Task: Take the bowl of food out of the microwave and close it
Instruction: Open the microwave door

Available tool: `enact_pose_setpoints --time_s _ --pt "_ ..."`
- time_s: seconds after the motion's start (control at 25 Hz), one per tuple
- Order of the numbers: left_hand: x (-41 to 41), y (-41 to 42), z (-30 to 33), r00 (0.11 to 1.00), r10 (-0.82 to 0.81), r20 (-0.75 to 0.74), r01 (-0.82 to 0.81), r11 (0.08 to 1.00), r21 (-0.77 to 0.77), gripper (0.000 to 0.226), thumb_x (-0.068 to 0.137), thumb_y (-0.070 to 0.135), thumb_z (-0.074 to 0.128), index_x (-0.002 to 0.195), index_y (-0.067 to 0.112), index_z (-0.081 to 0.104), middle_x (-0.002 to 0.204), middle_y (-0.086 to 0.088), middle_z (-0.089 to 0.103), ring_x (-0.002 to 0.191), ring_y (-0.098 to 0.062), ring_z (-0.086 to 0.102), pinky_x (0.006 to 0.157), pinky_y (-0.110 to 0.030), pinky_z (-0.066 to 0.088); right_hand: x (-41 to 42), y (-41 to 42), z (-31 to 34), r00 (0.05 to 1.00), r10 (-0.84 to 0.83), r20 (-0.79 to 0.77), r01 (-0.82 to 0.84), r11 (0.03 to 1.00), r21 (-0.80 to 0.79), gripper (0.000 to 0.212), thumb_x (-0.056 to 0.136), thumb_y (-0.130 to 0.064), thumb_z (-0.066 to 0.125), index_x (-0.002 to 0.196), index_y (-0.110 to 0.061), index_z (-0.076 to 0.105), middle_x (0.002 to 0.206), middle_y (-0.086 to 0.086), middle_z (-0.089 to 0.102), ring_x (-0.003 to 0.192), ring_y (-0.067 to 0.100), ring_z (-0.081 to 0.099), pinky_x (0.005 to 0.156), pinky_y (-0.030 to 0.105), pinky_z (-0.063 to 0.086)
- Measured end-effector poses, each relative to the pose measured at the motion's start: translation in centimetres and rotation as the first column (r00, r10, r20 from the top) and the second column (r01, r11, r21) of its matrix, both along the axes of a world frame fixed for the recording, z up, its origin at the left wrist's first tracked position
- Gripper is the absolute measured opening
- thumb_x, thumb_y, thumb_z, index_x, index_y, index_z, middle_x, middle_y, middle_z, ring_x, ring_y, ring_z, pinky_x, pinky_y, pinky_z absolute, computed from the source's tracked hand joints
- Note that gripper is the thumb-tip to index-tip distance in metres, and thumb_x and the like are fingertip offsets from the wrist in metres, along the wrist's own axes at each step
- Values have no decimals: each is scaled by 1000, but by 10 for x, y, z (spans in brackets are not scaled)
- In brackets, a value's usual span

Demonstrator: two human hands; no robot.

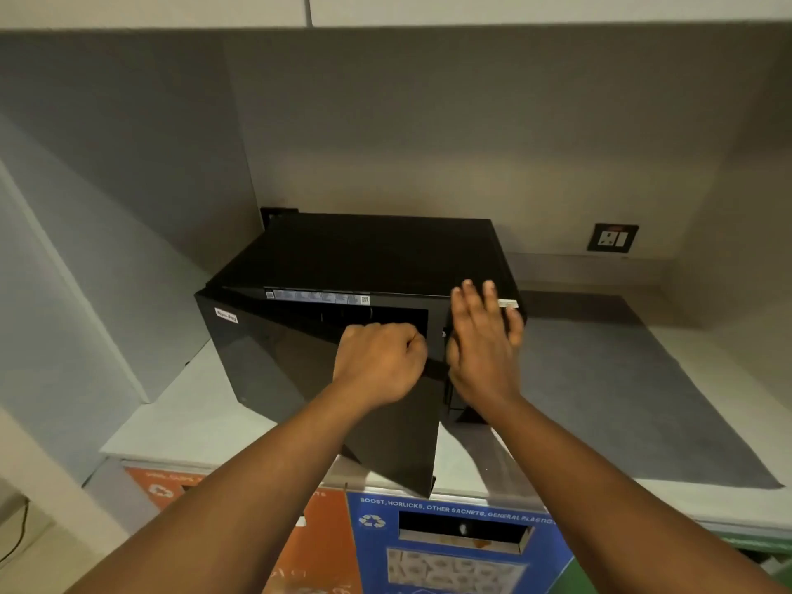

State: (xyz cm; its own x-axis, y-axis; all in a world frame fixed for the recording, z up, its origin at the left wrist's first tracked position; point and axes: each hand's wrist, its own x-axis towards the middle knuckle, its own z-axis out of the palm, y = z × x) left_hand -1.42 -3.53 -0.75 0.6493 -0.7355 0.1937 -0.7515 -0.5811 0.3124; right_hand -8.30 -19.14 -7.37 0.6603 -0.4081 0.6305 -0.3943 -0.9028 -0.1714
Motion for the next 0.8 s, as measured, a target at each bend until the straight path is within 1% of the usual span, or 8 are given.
enact_pose_setpoints --time_s 0.16,0.28,0.32,0.4,0.44,0.52,0.64,0.8 --pt "1 26 24 989 50 -137 -3 947 322 30 99 31 43 114 28 68 119 3 72 115 -23 63 103 -46 35 19 25 27 980 -11 -196 25 997 69 65 98 -31 46 158 -11 29 166 11 34 156 28 17 125 49 7" --pt "9 58 26 989 132 -72 -86 891 446 37 95 27 46 128 26 62 135 -6 64 126 -30 56 109 -49 32 29 45 30 963 -30 -268 50 997 67 70 99 -34 45 160 -11 21 170 14 20 158 31 10 125 48 4" --pt "14 69 25 983 177 -44 -135 868 478 43 95 28 48 137 25 56 149 -11 54 139 -35 46 115 -51 27 31 50 30 958 -39 -284 62 995 74 72 99 -35 46 161 -12 17 171 16 15 158 32 6 126 48 3" --pt "24 91 21 962 272 -12 -228 827 514 63 97 30 53 157 22 34 172 -19 9 158 -44 5 126 -55 8 32 55 31 946 -63 -317 92 993 75 78 98 -41 47 162 -13 12 171 18 8 158 34 2 126 49 2" --pt "30 105 18 946 325 2 -279 810 516 74 98 31 55 163 19 21 172 -22 -10 158 -45 -11 127 -55 3 34 58 31 939 -67 -337 95 993 69 81 97 -44 48 162 -14 10 171 18 6 158 35 0 126 50 2" --pt "41 131 11 913 406 32 -368 788 494 92 98 35 58 164 11 -1 167 -25 -28 157 -45 -19 128 -52 2 37 63 31 927 -77 -366 102 993 51 87 95 -47 51 162 -13 8 172 17 5 158 36 0 126 51 3" --pt "58 166 5 876 476 76 -458 772 441 100 98 40 57 161 2 -11 168 -27 -24 159 -43 -10 129 -50 8 42 70 30 920 -95 -379 127 990 58 90 94 -47 52 162 -9 5 172 18 3 158 36 -1 126 51 4" --pt "80 206 4 867 491 88 -486 791 370 90 99 33 53 161 0 -3 172 -23 -2 160 -38 1 130 -49 11 48 76 34 901 -88 -425 134 988 80 94 94 -51 55 162 -16 0 171 21 -3 157 38 -6 125 52 4"
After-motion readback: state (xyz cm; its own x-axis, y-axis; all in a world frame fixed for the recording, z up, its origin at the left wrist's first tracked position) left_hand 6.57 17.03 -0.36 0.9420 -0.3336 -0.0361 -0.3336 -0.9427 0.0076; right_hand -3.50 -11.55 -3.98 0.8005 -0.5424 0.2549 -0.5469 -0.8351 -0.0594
